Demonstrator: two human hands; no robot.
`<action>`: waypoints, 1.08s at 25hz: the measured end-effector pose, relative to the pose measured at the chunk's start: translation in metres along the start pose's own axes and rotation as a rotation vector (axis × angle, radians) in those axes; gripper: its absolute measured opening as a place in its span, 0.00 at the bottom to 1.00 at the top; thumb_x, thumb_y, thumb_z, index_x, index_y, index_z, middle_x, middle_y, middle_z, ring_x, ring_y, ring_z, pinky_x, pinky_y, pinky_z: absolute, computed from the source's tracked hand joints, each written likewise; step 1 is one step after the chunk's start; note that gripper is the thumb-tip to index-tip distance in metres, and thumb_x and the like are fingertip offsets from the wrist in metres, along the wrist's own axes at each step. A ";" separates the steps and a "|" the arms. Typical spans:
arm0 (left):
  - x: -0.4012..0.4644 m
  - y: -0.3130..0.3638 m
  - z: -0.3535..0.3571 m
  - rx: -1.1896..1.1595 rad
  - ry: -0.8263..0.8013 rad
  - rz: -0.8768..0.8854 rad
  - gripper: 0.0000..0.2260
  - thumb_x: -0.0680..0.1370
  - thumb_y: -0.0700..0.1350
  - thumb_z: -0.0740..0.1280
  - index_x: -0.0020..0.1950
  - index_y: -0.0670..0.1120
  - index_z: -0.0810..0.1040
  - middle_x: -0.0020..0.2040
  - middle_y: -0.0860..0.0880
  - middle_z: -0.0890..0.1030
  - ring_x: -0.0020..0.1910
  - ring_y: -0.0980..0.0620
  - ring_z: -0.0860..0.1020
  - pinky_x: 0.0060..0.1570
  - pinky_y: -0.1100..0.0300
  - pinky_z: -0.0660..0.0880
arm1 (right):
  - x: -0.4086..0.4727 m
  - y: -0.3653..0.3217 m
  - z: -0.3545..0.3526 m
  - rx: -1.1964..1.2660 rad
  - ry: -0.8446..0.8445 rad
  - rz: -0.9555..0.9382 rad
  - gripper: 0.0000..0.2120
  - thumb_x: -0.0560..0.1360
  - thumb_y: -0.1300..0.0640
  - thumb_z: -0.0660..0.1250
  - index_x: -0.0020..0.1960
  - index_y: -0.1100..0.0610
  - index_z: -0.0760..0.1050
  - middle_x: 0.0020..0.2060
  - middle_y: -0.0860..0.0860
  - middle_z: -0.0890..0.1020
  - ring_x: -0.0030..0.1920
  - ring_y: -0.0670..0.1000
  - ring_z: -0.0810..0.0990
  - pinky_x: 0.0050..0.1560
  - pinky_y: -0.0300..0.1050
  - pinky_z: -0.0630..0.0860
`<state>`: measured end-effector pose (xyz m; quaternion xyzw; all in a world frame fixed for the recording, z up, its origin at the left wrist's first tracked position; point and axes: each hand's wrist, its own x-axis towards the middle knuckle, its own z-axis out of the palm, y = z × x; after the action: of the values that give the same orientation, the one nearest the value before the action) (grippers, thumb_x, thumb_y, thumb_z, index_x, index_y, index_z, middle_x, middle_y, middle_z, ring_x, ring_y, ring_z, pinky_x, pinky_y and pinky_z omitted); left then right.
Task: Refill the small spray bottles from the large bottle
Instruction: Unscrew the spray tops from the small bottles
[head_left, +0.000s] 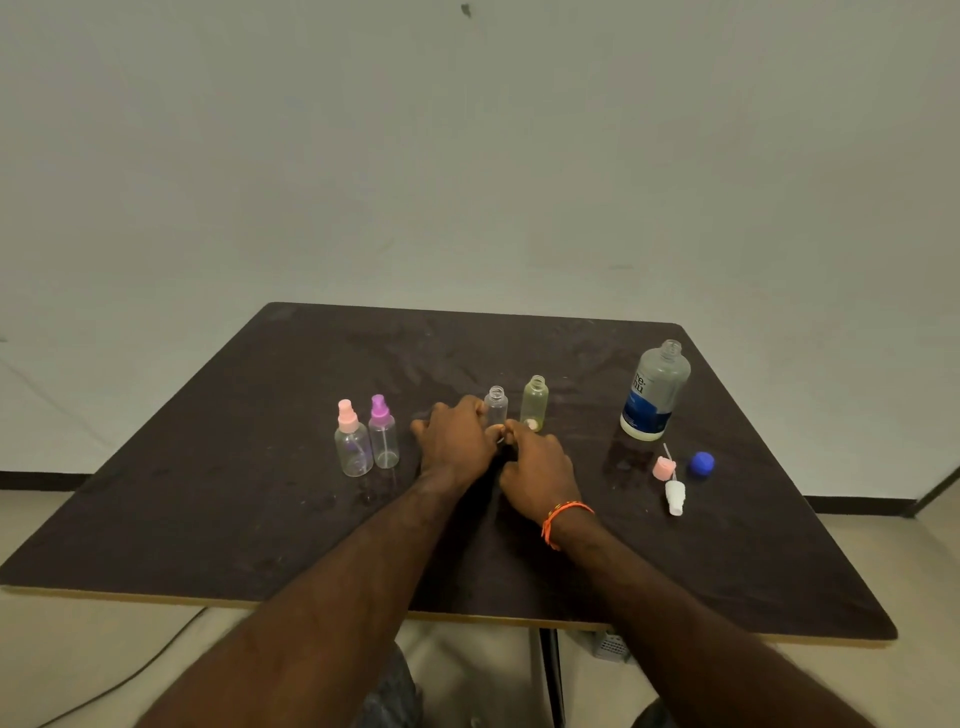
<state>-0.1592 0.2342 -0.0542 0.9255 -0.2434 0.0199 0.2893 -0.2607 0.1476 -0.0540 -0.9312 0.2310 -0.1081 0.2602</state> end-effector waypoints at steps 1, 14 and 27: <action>0.002 0.001 0.000 -0.005 -0.002 -0.001 0.10 0.80 0.57 0.70 0.56 0.53 0.78 0.52 0.53 0.82 0.62 0.47 0.75 0.64 0.44 0.64 | 0.002 0.001 0.000 0.004 -0.009 -0.001 0.24 0.70 0.62 0.62 0.65 0.50 0.71 0.57 0.55 0.80 0.61 0.61 0.74 0.59 0.57 0.71; -0.015 0.001 -0.013 -0.043 -0.020 0.093 0.32 0.77 0.51 0.73 0.78 0.50 0.66 0.67 0.49 0.80 0.72 0.45 0.70 0.72 0.41 0.62 | -0.009 0.005 -0.015 0.050 0.067 0.015 0.30 0.70 0.61 0.64 0.72 0.53 0.70 0.64 0.50 0.80 0.64 0.56 0.76 0.64 0.54 0.75; -0.028 -0.043 -0.128 0.211 0.225 0.212 0.22 0.77 0.58 0.71 0.68 0.51 0.80 0.61 0.50 0.81 0.71 0.47 0.69 0.60 0.47 0.61 | -0.047 -0.050 -0.009 0.099 0.184 -0.195 0.17 0.71 0.59 0.64 0.59 0.49 0.78 0.49 0.43 0.82 0.51 0.47 0.81 0.51 0.49 0.80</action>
<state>-0.1510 0.3472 0.0248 0.9118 -0.3022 0.1792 0.2126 -0.2856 0.2045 -0.0239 -0.9214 0.1568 -0.2292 0.2719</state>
